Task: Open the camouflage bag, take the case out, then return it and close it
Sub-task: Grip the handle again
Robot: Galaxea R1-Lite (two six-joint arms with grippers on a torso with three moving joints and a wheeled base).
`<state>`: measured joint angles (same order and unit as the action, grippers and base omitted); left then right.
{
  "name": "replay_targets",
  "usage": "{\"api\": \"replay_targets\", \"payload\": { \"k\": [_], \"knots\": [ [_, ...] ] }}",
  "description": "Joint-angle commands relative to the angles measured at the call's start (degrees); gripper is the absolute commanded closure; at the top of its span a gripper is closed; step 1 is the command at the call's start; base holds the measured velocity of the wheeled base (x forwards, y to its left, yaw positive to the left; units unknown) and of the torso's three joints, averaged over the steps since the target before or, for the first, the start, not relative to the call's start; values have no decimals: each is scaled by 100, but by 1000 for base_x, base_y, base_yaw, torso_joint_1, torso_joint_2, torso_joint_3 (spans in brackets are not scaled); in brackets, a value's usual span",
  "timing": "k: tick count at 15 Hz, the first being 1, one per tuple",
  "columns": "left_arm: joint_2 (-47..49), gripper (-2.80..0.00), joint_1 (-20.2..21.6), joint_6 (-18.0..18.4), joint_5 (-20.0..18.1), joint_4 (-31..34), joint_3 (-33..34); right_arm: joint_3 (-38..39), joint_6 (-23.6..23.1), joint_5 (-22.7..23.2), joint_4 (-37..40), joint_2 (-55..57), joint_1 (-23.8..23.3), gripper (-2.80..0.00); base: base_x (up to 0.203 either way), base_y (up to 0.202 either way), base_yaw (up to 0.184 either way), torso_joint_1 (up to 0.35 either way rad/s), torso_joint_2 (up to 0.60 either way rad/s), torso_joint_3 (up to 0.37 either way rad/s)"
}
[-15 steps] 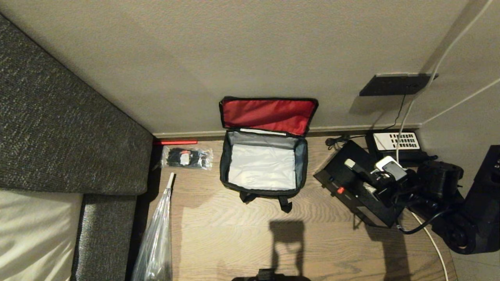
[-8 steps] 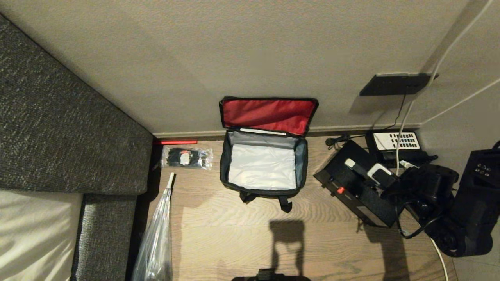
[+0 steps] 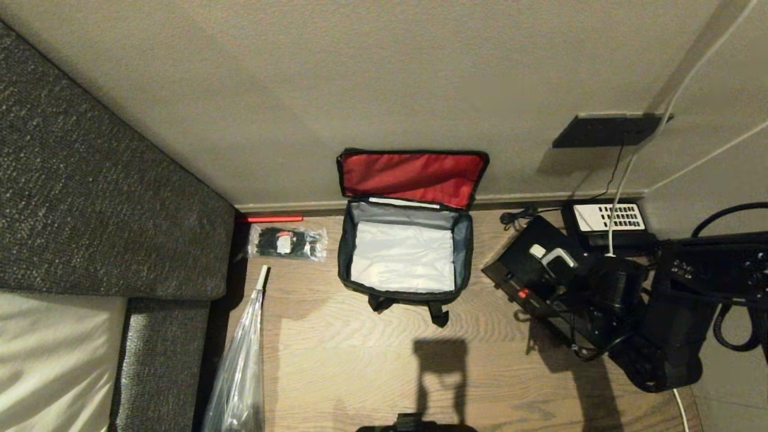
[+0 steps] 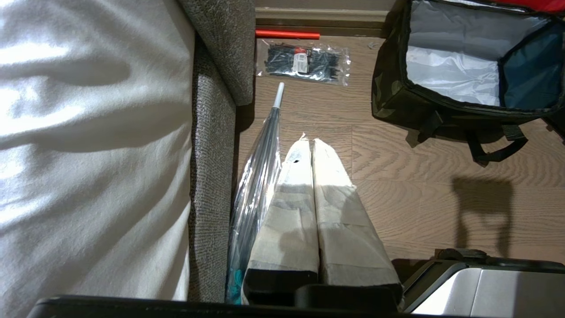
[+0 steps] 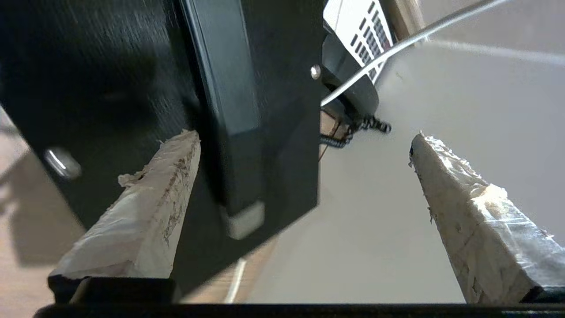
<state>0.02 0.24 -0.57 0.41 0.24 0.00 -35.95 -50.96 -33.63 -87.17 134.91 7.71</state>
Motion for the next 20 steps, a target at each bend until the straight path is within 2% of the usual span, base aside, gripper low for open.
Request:
{"api": "replay_targets", "payload": {
  "k": [1, 6, 8, 14, 20],
  "knots": [
    [-3, 0, 2, -4, 2, -6, 18, -113, 30, -147, -49, 138, 148, -280, 0, 0, 0, 0, 0, 0],
    [-11, 0, 2, -4, 2, -7, 18, -516, 89, -688, -49, 485, 239, -280, 0, 0, 0, 0, 0, 0],
    [-11, 0, 2, -4, 2, 1, 18, -776, 131, -698, -49, 561, 274, -280, 0, 0, 0, 0, 0, 0],
    [-11, 0, 2, -4, 2, 2, 18, -915, 111, -721, -49, 718, 302, -280, 0, 0, 0, 0, 0, 0],
    [-11, 0, 2, 3, 2, 2, 18, -1256, -81, -707, -49, 764, 292, -280, 0, 0, 0, 0, 0, 0]
  ]
}}
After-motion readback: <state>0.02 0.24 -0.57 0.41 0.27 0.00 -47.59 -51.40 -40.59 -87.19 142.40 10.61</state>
